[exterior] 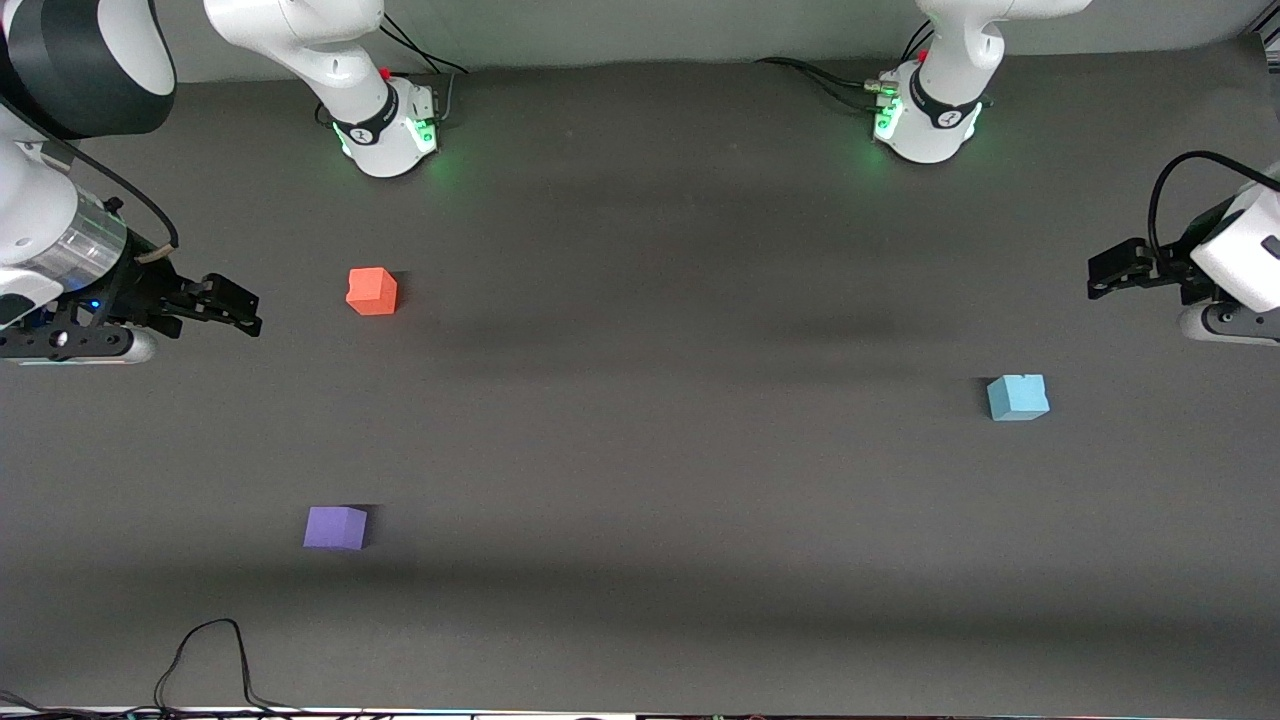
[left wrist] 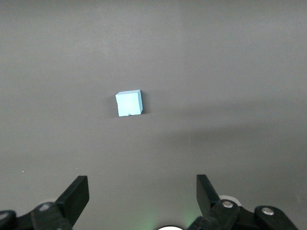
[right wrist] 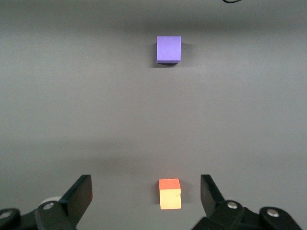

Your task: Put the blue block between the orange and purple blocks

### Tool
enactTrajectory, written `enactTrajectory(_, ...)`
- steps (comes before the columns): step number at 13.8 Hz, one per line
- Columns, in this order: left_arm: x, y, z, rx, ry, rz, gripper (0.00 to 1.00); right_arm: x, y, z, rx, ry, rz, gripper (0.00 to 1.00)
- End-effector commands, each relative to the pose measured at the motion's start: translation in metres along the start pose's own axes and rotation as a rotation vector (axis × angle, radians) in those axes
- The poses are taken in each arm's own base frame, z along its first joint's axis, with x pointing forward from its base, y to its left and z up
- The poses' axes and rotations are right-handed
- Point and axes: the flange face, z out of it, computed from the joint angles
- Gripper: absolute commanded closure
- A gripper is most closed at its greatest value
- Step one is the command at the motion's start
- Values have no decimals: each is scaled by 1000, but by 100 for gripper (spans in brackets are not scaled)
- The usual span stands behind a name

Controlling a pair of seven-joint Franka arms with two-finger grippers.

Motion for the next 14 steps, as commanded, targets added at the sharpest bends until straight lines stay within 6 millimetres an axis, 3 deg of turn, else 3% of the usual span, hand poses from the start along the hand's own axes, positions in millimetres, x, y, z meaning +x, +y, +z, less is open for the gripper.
enactTrajectory(1,-7,1,-4,-9,-3,3,0,2,1,-2,-2,-3,-7,0)
enactTrajectory(5,-6,-3,0,-9,-19,5,0,2,1,-2,-2,-3,-9,0)
enactTrajectory(6,-9,-11,0,-9,-23,32,0,2,1,-2,-2,-3,-7,0)
enactTrajectory(8,-25,-49,0,-18,-20,61,0,2,1,-2,-2,-3,-9,0)
enactTrajectory(11,-47,-74,15,-9,9,84,0,2,1,-2,-2,-4,-7,0)
enactTrajectory(14,-42,-74,45,-6,13,86,0,1,1,-1,-3,-6,-9,0)
